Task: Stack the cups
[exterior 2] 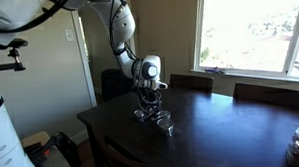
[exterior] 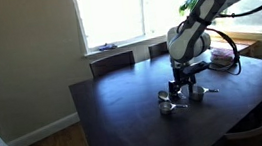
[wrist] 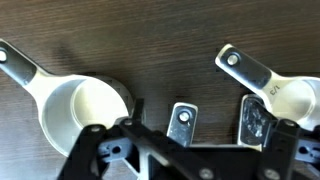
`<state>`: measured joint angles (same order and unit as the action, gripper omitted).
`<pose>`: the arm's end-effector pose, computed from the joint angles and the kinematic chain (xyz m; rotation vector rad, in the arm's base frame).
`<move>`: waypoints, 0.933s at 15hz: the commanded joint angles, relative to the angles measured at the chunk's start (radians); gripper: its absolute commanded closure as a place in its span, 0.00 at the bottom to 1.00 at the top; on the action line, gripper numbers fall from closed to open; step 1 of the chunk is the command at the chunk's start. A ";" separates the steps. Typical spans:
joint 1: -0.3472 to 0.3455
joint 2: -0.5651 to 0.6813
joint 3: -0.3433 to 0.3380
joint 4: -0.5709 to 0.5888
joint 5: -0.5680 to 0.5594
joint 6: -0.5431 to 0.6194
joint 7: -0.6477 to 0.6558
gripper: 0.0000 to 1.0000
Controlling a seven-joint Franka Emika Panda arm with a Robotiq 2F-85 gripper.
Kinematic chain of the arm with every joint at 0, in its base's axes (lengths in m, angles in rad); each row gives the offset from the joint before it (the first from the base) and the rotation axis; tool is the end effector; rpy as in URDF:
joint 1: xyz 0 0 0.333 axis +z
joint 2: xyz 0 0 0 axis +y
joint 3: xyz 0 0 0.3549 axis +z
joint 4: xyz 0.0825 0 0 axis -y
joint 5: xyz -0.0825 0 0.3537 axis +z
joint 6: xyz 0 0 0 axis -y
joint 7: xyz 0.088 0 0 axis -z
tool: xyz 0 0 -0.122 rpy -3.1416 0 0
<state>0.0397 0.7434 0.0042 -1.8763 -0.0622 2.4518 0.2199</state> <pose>0.6146 0.0263 0.1380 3.0711 -0.1931 -0.2499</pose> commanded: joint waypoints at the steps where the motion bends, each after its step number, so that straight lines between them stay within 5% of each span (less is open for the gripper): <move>1: 0.028 0.039 -0.029 0.036 0.025 0.042 0.026 0.00; 8: 0.039 0.090 -0.052 0.092 0.029 0.060 0.053 0.12; 14: 0.040 0.132 -0.061 0.151 0.048 0.070 0.084 0.06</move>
<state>0.0521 0.8537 -0.0277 -1.7514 -0.0399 2.5002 0.2661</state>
